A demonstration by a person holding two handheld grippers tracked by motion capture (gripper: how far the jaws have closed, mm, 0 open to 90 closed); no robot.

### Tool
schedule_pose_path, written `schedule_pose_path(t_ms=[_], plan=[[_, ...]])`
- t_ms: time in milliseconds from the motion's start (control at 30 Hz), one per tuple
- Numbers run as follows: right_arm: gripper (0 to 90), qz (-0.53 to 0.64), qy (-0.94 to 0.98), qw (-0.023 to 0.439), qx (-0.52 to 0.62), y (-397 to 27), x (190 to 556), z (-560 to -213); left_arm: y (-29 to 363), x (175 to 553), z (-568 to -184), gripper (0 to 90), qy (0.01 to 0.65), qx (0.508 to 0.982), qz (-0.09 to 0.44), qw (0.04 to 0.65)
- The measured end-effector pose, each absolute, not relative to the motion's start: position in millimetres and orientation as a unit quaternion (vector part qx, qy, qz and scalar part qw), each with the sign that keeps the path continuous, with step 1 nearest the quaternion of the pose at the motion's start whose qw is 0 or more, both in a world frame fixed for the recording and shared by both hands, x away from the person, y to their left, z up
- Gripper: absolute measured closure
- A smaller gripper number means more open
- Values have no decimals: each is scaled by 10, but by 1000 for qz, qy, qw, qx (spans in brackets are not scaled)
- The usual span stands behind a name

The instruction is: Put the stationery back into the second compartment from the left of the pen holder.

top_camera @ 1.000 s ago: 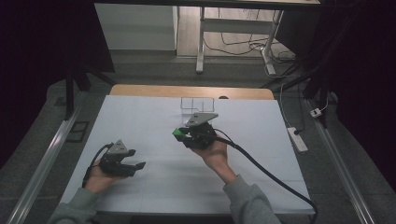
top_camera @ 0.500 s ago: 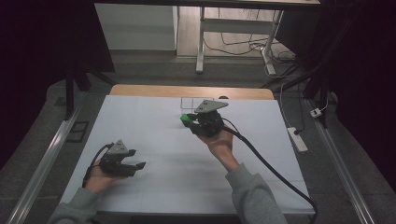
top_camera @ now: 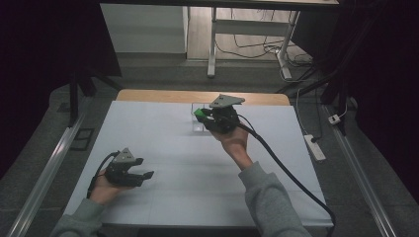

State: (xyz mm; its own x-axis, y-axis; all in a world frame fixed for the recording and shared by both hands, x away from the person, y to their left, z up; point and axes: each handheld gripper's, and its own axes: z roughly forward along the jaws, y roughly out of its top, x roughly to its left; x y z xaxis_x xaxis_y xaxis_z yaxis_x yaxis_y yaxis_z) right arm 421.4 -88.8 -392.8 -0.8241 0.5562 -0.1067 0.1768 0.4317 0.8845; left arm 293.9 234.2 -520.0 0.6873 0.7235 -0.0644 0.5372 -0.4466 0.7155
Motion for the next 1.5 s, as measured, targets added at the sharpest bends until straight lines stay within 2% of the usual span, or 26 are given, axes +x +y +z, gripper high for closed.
schedule_pose_path(t_ms=[733, 1500], plan=[[664, 482, 811, 228, 238, -822, 4729, -3889, 2355, 2950, -5210, 313, 375, 841, 123, 370], [663, 513, 783, 239, 258, -745, 5219, -3967, 2378, 2970, -5238, 312, 376, 841, 119, 369]])
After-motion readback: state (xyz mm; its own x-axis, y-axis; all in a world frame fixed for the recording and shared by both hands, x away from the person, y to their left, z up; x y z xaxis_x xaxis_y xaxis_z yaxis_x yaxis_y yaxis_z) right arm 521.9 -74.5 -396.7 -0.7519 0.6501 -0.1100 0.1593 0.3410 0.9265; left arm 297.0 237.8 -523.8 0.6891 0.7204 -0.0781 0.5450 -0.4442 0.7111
